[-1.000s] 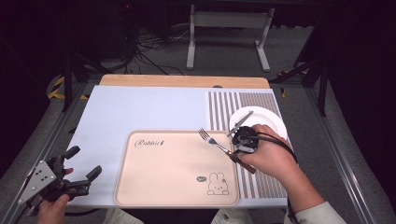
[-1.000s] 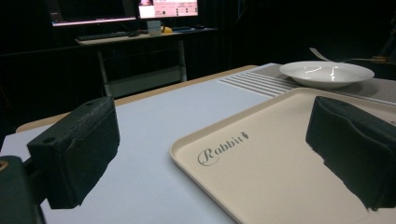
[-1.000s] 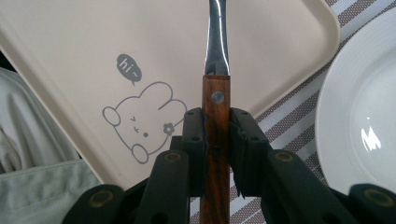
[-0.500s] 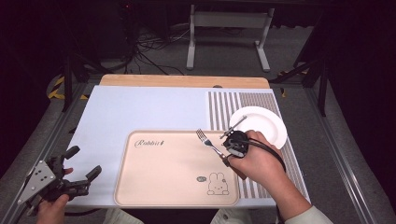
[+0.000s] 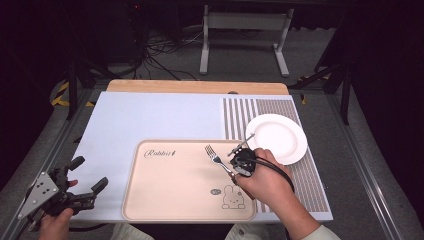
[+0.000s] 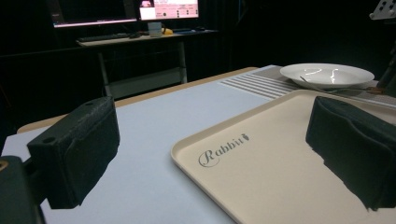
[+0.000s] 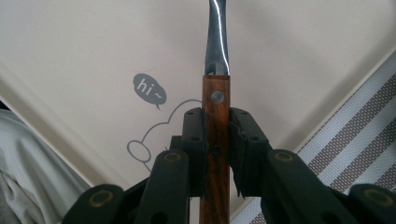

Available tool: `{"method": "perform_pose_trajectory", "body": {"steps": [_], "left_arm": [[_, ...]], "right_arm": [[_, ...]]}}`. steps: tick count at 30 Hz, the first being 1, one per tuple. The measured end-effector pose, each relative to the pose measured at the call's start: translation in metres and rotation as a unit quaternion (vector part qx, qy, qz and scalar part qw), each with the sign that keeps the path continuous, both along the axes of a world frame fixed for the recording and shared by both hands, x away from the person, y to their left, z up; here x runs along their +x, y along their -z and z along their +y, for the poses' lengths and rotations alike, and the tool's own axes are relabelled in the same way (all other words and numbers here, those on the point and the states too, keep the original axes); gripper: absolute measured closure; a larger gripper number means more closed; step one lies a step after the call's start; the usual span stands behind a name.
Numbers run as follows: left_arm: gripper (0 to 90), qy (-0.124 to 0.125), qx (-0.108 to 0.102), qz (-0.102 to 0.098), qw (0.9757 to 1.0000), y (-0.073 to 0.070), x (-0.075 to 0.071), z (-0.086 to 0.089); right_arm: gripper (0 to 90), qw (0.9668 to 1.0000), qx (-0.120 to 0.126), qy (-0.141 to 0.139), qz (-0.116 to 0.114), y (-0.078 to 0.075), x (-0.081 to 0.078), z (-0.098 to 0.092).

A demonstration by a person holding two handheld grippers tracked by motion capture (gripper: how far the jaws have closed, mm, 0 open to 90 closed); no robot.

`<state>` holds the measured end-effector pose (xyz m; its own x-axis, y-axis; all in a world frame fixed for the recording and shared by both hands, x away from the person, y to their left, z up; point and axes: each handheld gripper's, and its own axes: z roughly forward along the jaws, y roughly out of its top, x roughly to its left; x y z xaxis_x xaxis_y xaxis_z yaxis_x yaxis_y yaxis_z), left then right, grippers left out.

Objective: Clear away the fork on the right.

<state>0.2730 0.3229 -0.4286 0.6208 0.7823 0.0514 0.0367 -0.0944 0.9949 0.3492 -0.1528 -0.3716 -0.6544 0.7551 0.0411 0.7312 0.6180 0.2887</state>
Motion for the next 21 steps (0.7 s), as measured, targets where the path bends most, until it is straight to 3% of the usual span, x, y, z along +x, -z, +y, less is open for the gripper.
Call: {"method": "perform_pose_trajectory", "body": {"steps": [21], "left_arm": [[3.6, 0.000, 0.000, 0.000, 1.0000, 0.000, 0.000, 0.000]], "right_arm": [[77.1, 0.9992, -0.012, 0.011, 0.036, 0.033, -0.001, 0.011]]}}
